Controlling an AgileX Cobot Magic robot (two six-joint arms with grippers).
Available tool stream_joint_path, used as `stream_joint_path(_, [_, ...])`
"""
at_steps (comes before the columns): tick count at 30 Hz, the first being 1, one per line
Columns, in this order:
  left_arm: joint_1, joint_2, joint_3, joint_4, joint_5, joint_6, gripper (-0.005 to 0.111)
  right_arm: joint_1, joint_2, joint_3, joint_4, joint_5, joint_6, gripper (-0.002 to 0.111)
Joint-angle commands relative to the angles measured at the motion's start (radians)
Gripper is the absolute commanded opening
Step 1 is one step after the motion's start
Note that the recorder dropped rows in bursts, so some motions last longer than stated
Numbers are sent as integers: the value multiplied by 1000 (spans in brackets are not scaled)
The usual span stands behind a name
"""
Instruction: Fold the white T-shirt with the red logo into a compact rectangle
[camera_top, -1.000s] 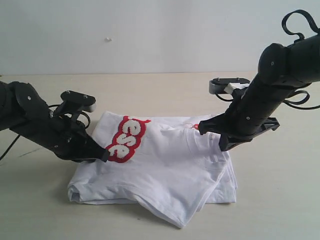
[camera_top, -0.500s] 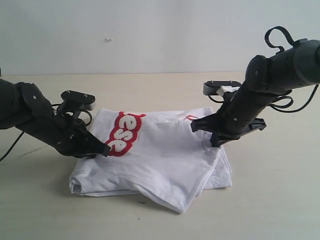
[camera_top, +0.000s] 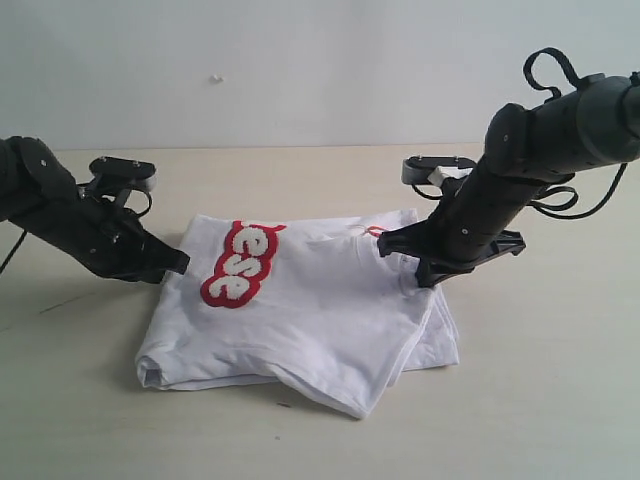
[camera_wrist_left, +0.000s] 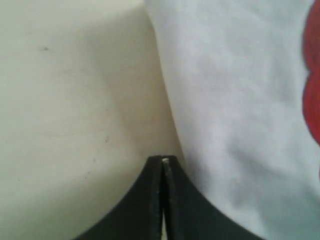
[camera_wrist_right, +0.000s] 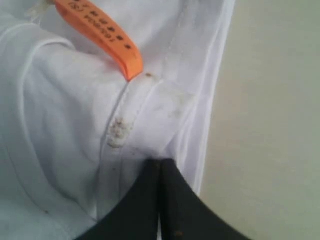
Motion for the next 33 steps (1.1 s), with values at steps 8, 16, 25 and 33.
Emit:
stream_joint_path(8, [2, -137, -12, 2, 36, -2, 0, 0, 23, 42, 87, 69, -107, 0])
stream_joint_path(16, [2, -218, -12, 2, 46, -2, 0, 0, -115, 59, 129, 5, -158, 0])
stream_joint_path(25, [3, -288, 9, 2, 46, -5, 0, 0, -410, 67, 92, 31, -119, 0])
stream_joint_path(33, [3, -494, 118, -26, -60, -31, 0, 0, -636, 170, 76, -29, -98, 0])
